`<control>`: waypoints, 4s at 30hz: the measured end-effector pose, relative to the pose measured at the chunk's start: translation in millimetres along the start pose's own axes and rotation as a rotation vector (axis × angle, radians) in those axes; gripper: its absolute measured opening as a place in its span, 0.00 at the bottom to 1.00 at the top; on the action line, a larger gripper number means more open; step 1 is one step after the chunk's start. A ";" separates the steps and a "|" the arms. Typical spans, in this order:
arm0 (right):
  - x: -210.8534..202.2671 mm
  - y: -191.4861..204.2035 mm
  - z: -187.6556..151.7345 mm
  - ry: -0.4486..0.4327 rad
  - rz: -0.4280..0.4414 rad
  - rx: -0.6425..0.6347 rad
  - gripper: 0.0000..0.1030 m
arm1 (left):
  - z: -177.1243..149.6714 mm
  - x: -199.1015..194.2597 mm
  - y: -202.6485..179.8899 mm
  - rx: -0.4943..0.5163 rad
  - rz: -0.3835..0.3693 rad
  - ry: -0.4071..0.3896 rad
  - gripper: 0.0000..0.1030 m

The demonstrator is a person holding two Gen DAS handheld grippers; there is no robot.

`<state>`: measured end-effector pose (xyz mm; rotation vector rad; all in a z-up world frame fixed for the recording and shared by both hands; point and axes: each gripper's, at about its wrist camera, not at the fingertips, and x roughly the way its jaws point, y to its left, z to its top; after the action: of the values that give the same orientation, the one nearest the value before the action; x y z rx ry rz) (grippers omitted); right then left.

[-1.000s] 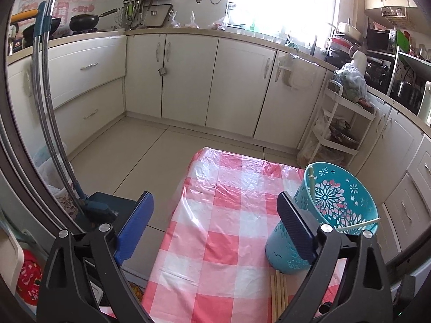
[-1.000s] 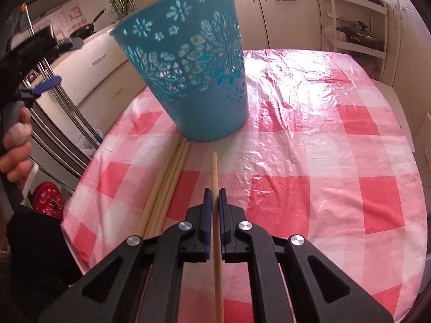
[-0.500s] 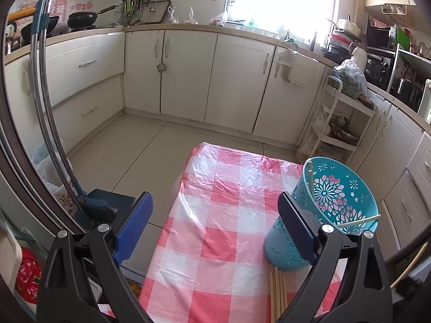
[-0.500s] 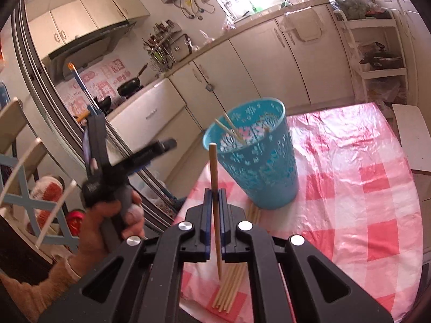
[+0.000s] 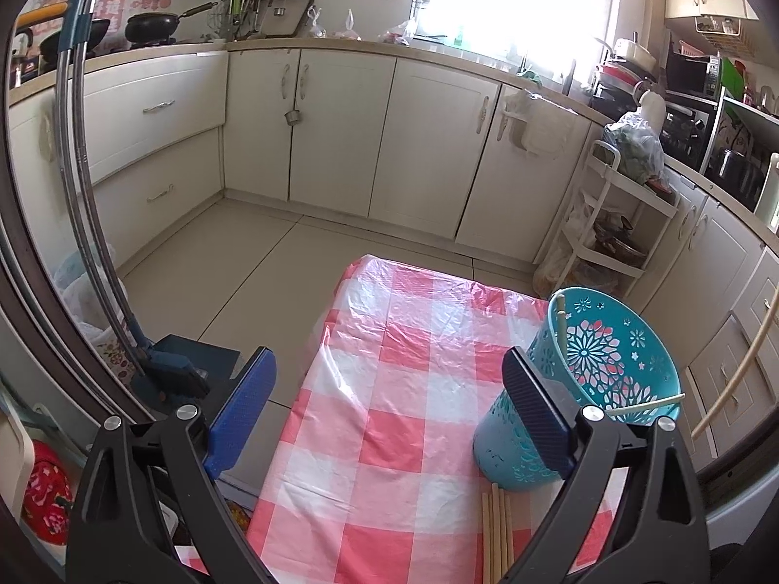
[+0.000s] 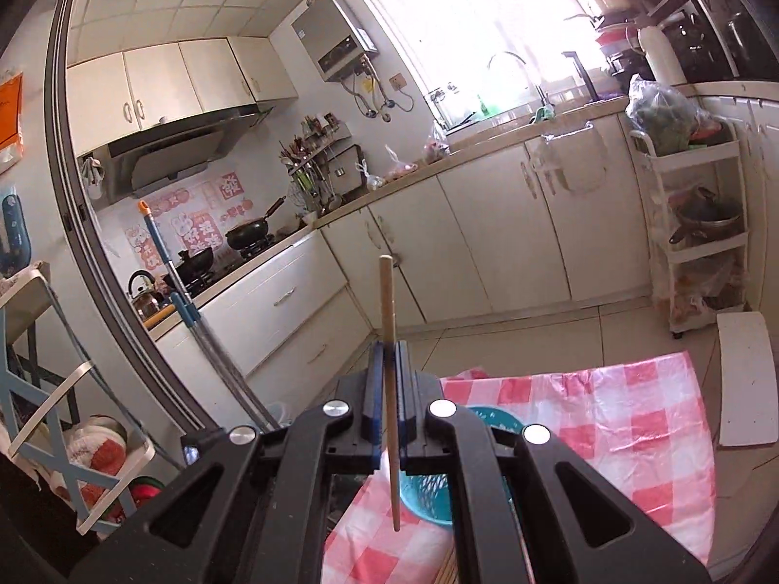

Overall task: Organize utensils
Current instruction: 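Lift the held chopstick over the teal basket with the right gripper, then open the right gripper to drop the chopstick into the basket, then lower the right gripper to the chopstick bundle and grasp one chopstick, then close the left gripper on another chopstick while the right gripper holds its chopstick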

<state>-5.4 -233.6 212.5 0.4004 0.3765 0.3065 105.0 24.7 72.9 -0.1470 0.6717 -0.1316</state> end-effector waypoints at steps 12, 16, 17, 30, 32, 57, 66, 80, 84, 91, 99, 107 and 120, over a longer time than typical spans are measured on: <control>54.0 -21.8 -23.1 0.122 -0.170 -0.062 0.05 | 0.5 0.1 -1.1 -0.001 -0.002 0.001 0.88; 64.6 -27.1 -36.4 0.184 -0.189 -0.051 0.05 | 1.1 0.9 -1.5 0.002 0.002 0.003 0.88; 64.7 -27.2 -38.7 0.192 -0.189 -0.051 0.05 | 0.9 0.8 -2.4 0.003 0.002 0.003 0.88; 15.8 11.7 -64.1 0.131 -0.159 -0.111 0.13 | 0.6 1.2 -2.9 0.012 0.009 -0.002 0.88; 7.5 16.2 -73.5 0.125 -0.158 -0.115 0.18 | 0.7 1.2 -2.9 0.012 0.011 -0.003 0.88; 70.3 -22.0 -229.3 0.498 -0.301 -0.072 0.23 | -2.2 0.9 3.5 0.028 0.031 0.009 0.92; 91.4 -26.9 -241.3 0.533 -0.354 -0.120 0.18 | -6.8 5.3 0.5 0.051 0.045 0.027 0.92; 51.7 -58.8 -236.7 0.563 -0.411 -0.147 0.06 | -84.4 39.9 -33.1 0.227 -0.027 0.313 0.92; 45.6 -73.4 -233.8 0.543 -0.391 -0.061 0.06 | -109.3 51.6 -53.3 0.278 -0.037 0.378 0.92; 46.6 -78.2 -232.5 0.529 -0.361 -0.036 0.06 | -127.3 62.7 -61.2 0.305 0.006 0.422 0.92; 49.5 -79.0 -232.7 0.523 -0.360 -0.038 0.06 | -126.7 72.0 -55.7 0.284 0.036 0.440 0.92; 49.1 -75.8 -234.2 0.516 -0.366 -0.051 0.06 | -126.7 73.2 -59.3 0.300 0.053 0.429 0.92; 49.1 -75.8 -233.7 0.513 -0.366 -0.049 0.06 | -129.0 77.7 -59.9 0.292 0.020 0.446 0.80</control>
<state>-41.9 -208.0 -33.9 0.1930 0.9298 0.0541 79.9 -59.2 -63.5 0.1761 1.0886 -0.2457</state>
